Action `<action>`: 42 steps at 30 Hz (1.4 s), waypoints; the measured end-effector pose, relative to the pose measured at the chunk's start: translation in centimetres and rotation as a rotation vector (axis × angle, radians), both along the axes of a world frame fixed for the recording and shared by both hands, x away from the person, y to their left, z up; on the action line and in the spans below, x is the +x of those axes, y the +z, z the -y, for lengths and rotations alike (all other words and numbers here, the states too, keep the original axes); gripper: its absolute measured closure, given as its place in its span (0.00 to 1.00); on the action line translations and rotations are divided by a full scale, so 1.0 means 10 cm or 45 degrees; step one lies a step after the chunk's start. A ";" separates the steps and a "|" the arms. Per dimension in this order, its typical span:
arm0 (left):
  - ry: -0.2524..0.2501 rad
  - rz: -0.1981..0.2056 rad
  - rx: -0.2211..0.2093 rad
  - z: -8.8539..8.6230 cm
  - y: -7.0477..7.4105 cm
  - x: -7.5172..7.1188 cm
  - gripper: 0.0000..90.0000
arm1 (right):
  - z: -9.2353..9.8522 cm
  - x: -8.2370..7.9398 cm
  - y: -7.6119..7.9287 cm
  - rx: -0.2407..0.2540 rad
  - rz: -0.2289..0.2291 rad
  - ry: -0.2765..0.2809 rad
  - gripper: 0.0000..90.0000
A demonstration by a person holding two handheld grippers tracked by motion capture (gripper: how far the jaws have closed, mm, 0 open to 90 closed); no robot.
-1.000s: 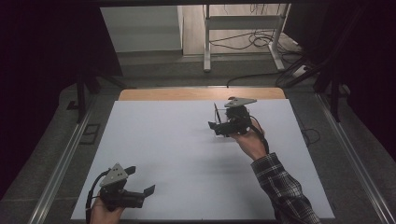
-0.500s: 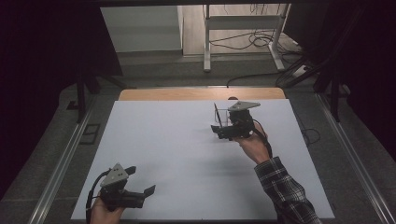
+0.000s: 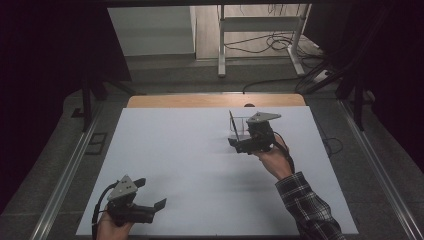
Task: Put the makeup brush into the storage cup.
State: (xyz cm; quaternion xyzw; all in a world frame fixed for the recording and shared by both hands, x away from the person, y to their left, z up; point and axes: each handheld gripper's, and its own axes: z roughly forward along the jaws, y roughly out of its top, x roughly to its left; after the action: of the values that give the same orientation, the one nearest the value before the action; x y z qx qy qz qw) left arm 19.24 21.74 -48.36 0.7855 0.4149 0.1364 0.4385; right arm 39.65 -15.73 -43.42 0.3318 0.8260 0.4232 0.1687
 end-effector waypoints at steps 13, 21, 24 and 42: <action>-0.004 -0.002 -0.005 0.00 0.00 0.00 0.01 | 0.02 -0.09 0.01 -0.005 0.005 0.018 0.05; -0.005 0.000 -0.007 0.00 0.00 0.00 0.01 | 0.05 -0.16 0.00 -0.017 0.009 0.023 0.04; -0.006 0.001 -0.010 0.00 0.00 0.00 0.01 | 0.05 -0.18 0.00 -0.024 0.009 0.025 0.04; -0.003 0.005 -0.016 -0.01 0.01 0.00 0.01 | 0.06 -0.33 0.02 -0.022 0.016 0.048 0.03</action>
State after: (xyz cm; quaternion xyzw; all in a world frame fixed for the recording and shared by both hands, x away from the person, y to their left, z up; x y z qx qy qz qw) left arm 19.19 21.79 -48.29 0.7830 0.4140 0.1348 0.4442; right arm 36.38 -16.36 -43.18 0.3119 0.8347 0.4212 0.1690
